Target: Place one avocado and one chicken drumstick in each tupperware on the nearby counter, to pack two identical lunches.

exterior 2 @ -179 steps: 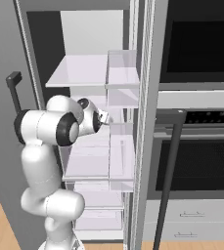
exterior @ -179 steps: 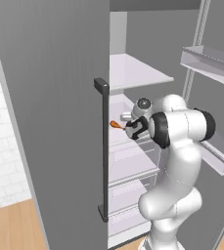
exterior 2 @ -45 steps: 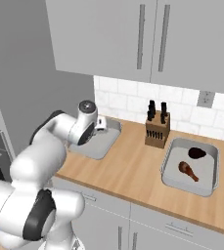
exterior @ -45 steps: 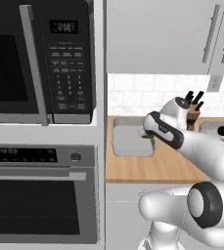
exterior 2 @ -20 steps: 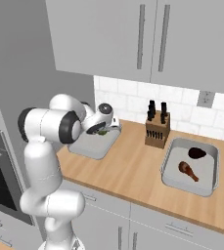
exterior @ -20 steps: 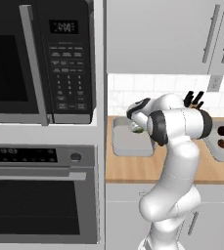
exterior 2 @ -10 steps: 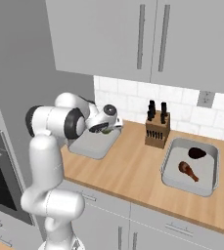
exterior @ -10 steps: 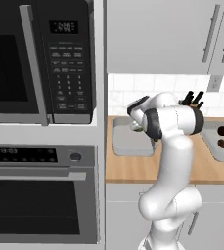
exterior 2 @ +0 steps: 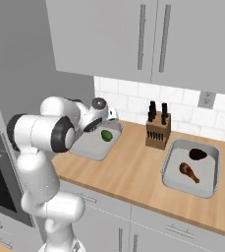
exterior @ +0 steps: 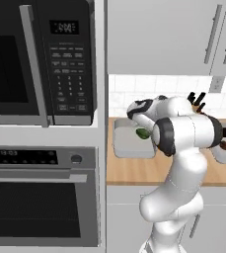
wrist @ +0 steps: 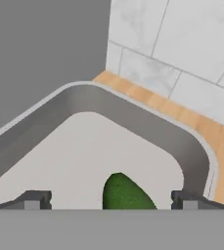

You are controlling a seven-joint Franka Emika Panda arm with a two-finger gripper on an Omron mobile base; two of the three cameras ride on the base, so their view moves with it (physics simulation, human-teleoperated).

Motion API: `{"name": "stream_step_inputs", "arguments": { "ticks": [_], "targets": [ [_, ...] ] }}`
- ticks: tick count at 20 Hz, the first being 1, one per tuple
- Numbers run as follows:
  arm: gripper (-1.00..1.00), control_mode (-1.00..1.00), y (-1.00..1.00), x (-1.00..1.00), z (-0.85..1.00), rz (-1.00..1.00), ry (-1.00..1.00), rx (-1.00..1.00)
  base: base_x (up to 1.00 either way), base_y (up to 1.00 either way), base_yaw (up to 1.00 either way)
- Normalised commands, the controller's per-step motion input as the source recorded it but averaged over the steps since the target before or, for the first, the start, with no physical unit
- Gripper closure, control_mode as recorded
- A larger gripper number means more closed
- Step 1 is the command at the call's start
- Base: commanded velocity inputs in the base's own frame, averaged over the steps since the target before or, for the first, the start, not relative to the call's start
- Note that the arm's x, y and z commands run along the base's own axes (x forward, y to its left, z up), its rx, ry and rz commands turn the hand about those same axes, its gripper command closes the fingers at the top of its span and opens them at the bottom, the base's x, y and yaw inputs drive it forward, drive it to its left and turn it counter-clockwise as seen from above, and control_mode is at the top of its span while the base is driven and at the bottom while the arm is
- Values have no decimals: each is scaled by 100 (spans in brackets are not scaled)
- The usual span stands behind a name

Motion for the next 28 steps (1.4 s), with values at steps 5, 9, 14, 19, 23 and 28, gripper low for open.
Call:
{"name": "stream_step_inputs", "arguments": {
  "ticks": [5,9,14,19,23,28],
  "targets": [
    [-100,-100,8,-99,59,0,-13,-9,0,0,0],
    [-100,-100,-3,-100,81,-7,-9,0,0,0,0],
    [-100,-100,0,-100,78,-11,-5,0,0,0,0],
    [-100,-100,-3,-100,66,-11,1,3,0,0,0],
    [-100,-100,-3,-100,38,-5,7,14,0,0,0],
    [-100,-100,-1,-100,23,1,4,9,0,0,0]
  ]
}}
